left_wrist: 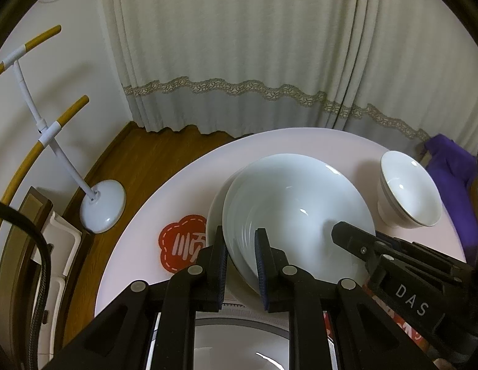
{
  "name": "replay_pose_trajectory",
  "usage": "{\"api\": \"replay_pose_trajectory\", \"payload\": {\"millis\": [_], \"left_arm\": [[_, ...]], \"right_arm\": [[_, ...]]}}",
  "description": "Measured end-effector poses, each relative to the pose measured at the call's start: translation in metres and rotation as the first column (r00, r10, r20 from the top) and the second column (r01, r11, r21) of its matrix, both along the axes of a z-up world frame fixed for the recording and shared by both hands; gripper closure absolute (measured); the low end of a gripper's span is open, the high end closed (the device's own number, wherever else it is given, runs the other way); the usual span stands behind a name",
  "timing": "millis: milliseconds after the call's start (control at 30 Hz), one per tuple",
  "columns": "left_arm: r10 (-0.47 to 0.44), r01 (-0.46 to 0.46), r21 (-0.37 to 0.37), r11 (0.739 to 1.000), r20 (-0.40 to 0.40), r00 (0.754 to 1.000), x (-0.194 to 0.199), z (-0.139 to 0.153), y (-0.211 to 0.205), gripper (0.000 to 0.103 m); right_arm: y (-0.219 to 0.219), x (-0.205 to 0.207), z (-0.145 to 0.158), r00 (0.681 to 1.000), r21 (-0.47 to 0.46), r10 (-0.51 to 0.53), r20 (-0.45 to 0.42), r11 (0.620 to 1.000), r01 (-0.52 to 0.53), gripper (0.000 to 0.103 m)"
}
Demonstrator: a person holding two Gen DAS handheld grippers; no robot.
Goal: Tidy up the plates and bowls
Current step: 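Lower the held bowl into the other bowl and open both grippers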
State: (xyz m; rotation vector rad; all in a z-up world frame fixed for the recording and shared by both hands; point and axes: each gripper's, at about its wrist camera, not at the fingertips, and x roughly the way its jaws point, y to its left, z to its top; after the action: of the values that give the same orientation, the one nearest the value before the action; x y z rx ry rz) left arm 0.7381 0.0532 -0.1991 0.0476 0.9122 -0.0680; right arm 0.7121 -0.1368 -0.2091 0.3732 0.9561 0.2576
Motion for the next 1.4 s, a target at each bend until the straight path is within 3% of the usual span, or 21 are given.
{"api": "replay_pose_trajectory", "payload": {"millis": [400,533,833,1400], "left_arm": [[0.03,-0.03,0.007,1.0,-0.007,1.0,-0.002,0.004,0.001,0.087],[0.058,-0.06,0.065,0.996,0.034,0.998,-0.009,0.01,-0.002,0.082],[0.065,-0.064,0.016,0.998,-0.009,0.998,-0.008,0.007,0.004,0.079],[0.065,-0.064,0.013,0.998,-0.032,0.997,0.009,-0.001,0.012,0.073]], "right_arm": [[0.002,0.002,0.001,1.0,-0.012,0.003,-0.001,1.0,-0.003,0.088],[0.003,0.002,0.002,1.0,-0.019,0.003,-0.002,1.0,-0.003,0.088],[0.004,0.001,0.003,1.0,-0.018,0.002,-0.004,1.0,-0.002,0.088],[0.003,0.002,0.002,1.0,0.003,-0.001,-0.005,1.0,0.001,0.083]]}}
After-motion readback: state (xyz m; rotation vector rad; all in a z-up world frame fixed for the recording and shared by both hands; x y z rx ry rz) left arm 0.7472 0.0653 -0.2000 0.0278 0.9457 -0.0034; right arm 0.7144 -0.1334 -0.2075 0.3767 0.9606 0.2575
